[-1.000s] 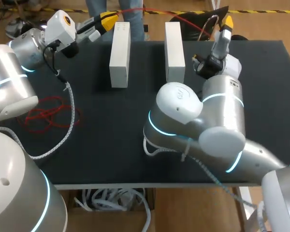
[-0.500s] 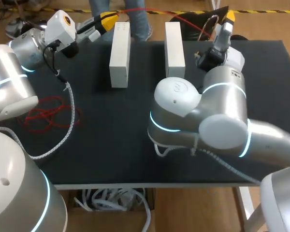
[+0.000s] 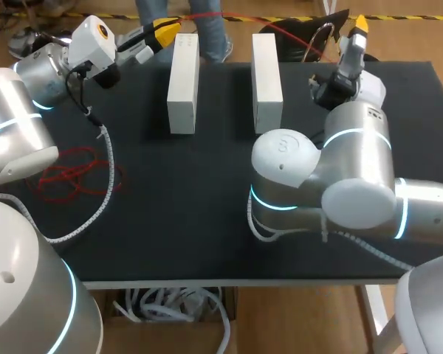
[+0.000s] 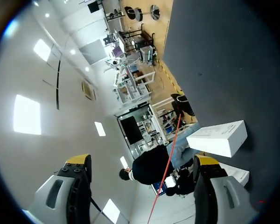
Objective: Grab the tape and strap the tape.
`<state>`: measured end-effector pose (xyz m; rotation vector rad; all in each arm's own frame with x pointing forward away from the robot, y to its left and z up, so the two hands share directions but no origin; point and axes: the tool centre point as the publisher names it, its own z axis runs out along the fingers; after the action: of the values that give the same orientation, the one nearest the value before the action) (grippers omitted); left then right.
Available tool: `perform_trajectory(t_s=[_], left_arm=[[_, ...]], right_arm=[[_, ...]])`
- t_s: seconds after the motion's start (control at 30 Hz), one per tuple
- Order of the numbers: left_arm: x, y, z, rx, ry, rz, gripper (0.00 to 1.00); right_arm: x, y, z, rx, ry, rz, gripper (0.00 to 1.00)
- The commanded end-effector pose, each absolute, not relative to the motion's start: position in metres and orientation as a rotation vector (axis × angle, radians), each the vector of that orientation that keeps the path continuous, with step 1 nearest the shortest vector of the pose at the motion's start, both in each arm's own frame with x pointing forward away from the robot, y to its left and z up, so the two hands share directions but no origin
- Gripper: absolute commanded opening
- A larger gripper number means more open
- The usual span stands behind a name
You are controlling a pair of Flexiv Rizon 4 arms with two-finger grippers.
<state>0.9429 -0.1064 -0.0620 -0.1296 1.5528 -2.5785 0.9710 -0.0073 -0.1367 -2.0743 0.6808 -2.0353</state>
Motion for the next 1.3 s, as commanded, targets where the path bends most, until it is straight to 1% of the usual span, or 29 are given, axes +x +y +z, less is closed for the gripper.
perform_trajectory(t_s=[0.03,0.07,0.1,0.5,0.53,0.6,0.77,0.87,1.1,1.2,1.23,1.3], left_arm=[[0.942,-0.107,-0.062,-0.133,1.550,-2.577,0.00],[0.942,-0.107,-0.062,-0.133,1.550,-2.577,0.00],[0.942,-0.107,-0.062,-0.133,1.550,-2.577,0.00],[0.942,-0.107,-0.062,-0.133,1.550,-2.577,0.00],[0.942,-0.107,-0.062,-0.133,1.550,-2.577,0.00],[0.942,-0.107,-0.062,-0.133,1.550,-2.577,0.00],[0.942,-0.107,-0.062,-0.133,1.550,-2.577,0.00],[0.942,-0.107,-0.062,-0.133,1.550,-2.577,0.00],[0.942,-0.107,-0.062,-0.133,1.550,-2.577,0.00],[0.942,-0.107,-0.062,-0.133,1.550,-2.577,0.00],[0.942,-0.107,-0.062,-0.133,1.550,-2.577,0.00],[0.942,-0.107,-0.062,-0.133,1.550,-2.577,0.00]], right_arm=[[0.974,-0.017,-0.136,-2.056,0.654,-2.035,0.55],[0.974,-0.016,-0.135,-2.054,0.653,-2.036,0.47],[0.975,-0.016,-0.135,-2.048,0.650,-2.039,0.45],[0.976,-0.009,-0.130,-2.019,0.641,-2.035,0.44],[0.975,-0.008,-0.129,-2.018,0.641,-2.034,0.43],[0.974,-0.006,-0.129,-2.014,0.644,-2.030,0.35],[0.974,-0.003,-0.129,-2.003,0.640,-2.023,0.38],[0.974,-0.002,-0.128,-1.998,0.638,-2.022,0.36],[0.972,-0.001,-0.127,-1.995,0.640,-2.022,0.36],[0.973,-0.002,-0.128,-1.996,0.641,-2.022,0.32],[0.973,-0.002,-0.128,-1.996,0.642,-2.022,0.28],[0.972,-0.003,-0.128,-1.997,0.643,-2.022,0.09]])
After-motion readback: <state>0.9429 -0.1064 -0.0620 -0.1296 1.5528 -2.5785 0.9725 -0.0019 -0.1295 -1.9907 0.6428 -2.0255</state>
